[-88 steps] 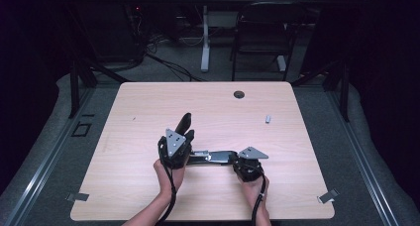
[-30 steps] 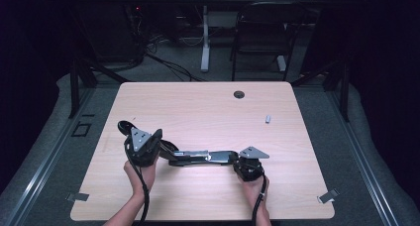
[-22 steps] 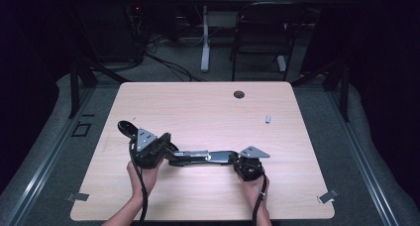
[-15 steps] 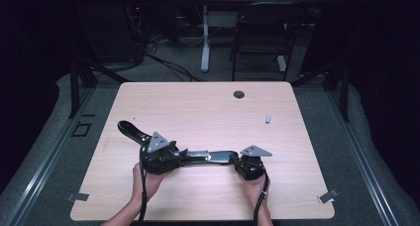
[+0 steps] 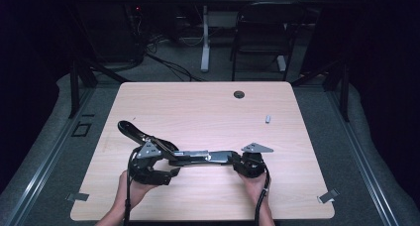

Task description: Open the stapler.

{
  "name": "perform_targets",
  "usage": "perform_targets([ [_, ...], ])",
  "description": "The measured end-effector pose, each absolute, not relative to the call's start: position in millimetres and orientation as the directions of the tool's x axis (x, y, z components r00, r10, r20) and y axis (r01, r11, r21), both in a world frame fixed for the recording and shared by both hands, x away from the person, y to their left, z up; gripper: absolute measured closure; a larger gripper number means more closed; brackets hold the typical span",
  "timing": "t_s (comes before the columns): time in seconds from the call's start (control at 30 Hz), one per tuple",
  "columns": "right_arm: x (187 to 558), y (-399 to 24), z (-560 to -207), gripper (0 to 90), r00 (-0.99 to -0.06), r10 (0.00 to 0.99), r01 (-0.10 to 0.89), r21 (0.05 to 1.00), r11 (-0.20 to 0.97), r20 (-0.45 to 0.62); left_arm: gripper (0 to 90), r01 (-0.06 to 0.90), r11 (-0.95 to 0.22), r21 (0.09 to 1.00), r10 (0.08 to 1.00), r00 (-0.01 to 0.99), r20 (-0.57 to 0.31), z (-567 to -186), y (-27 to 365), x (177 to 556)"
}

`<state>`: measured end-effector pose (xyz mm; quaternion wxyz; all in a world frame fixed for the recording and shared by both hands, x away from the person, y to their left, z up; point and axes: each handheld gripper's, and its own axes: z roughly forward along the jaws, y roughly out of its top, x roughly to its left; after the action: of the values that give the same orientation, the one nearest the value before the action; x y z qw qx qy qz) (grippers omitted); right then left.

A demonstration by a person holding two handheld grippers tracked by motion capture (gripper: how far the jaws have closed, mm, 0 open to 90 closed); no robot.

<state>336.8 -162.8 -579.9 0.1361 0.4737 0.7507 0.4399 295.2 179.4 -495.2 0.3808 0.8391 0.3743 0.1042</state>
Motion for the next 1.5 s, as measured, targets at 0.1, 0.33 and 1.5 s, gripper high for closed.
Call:
perform_targets([
  [0.1, 337.4, -161.6, -576.8, 62.4, -0.509, 0.834, 0.602, 0.780, 0.169, 0.213, 16.9, 0.560, -0.441, 0.701, 0.705, 0.700, -0.114, -494.5, 185.8, 293.9],
  [0.33, 343.1, -161.8, -558.5, 38.2, -0.477, 0.852, 0.656, 0.733, 0.181, 0.216, 11.8, 0.570, -0.460, 0.680, 0.708, 0.698, -0.107, -492.5, 195.4, 295.2],
  [1.5, 407.9, -246.4, -497.9, 5.2, -0.405, 0.888, 0.830, 0.495, 0.257, 0.217, 2.3, 0.685, -0.453, 0.571, 0.759, 0.632, -0.157, -504.7, 232.6, 295.4],
])
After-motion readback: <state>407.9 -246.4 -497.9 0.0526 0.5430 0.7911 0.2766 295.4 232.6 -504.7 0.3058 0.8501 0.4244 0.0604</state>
